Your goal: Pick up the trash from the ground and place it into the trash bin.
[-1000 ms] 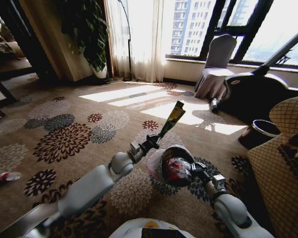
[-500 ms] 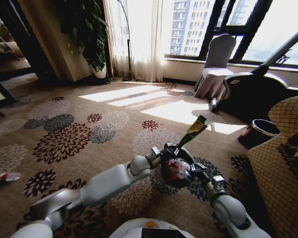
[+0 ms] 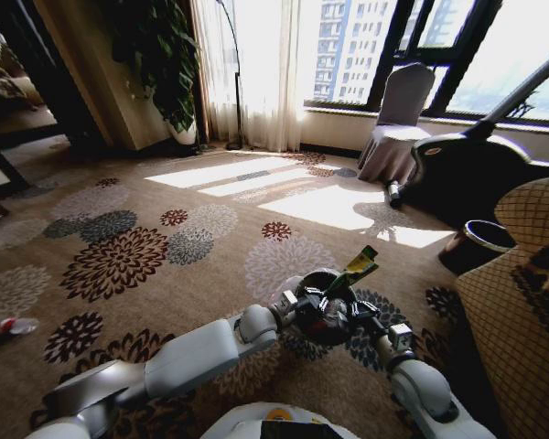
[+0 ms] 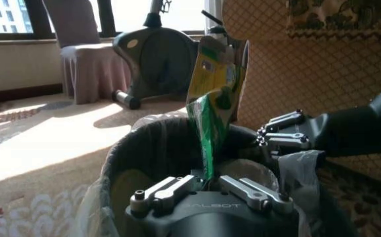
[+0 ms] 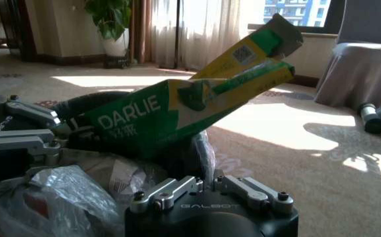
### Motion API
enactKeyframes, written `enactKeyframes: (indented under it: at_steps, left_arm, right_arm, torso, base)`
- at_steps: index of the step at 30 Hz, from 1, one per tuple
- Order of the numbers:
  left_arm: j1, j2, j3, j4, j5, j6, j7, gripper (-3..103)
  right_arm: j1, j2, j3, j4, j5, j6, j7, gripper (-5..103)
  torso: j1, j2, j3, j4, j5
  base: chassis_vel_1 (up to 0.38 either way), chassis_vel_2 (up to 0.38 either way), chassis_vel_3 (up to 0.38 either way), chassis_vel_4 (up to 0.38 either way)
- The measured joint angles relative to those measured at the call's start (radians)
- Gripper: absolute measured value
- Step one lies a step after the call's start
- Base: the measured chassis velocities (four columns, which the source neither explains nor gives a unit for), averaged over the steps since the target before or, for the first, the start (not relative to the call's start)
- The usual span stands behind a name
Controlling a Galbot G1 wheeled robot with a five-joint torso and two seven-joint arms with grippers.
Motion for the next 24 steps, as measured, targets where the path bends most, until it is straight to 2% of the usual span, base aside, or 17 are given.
enactKeyframes:
  at_steps: [8,10,12,13,15,17,18,22,24]
  left_arm:
    - [-0.009,-0.015,-0.003,0.012,0.002,0.053,0.006,0]
    - [-0.010,-0.017,-0.003,0.000,0.001,0.070,0.006,-3]
    - [-0.010,-0.018,-0.002,-0.018,-0.002,0.099,0.002,1]
    - [-0.008,-0.016,-0.002,-0.026,-0.003,0.103,0.002,12]
    - [-0.006,-0.015,-0.002,-0.030,-0.004,0.102,0.002,12]
    - [-0.001,-0.012,-0.009,-0.041,-0.006,0.097,0.001,23]
    - [-0.001,-0.012,-0.009,-0.041,-0.006,0.097,0.001,23]
    - [0.010,0.004,-0.025,-0.086,-0.019,0.113,0.001,44]
    - [0.014,0.007,-0.028,-0.094,-0.019,0.115,0.001,44]
  right_arm:
    - [-0.005,0.006,-0.002,0.005,-0.002,0.002,0.002,2]
    - [-0.007,0.006,-0.001,0.007,-0.002,0.004,0.002,2]
    - [-0.007,0.005,-0.001,0.010,-0.002,0.006,0.001,2]
    - [-0.007,0.004,-0.001,0.013,-0.002,0.006,0.002,2]
    - [-0.008,0.003,0.001,0.014,-0.001,0.007,0.002,2]
    - [-0.009,0.003,0.002,0.014,-0.001,0.009,0.002,2]
    - [-0.009,0.003,0.002,0.014,-0.001,0.009,0.002,2]
    - [-0.009,0.005,0.000,0.013,-0.002,0.014,-0.002,2]
    - [-0.008,0.007,-0.001,0.012,-0.003,0.014,-0.002,2]
  torso:
    - [0.000,0.000,0.000,0.0000,0.0001]
    - [0.000,0.000,0.000,-0.0001,0.0000]
    - [0.000,0.000,0.000,0.0000,0.0000]
    - [0.000,0.000,0.000,0.0000,0.0001]
    - [0.000,0.000,0.000,0.0001,0.0000]
    - [0.000,0.000,0.000,0.0000,0.0000]
    - [0.000,0.000,0.000,0.0000,0.0000]
    - [0.000,0.000,0.000,0.0000,0.0000]
    - [0.000,0.000,0.000,0.0001,0.0000]
  base:
    - [0.000,0.000,0.000,0.000]
    - [0.000,0.000,0.000,0.000]
    - [0.000,0.000,0.000,0.000]
    - [0.000,0.000,0.000,0.000]
    - [0.000,0.000,0.000,0.000]
    - [0.000,0.000,0.000,0.000]
    - [0.000,0.000,0.000,0.000]
    - [0.000,0.000,0.000,0.000]
    - [0.000,0.000,0.000,0.000]
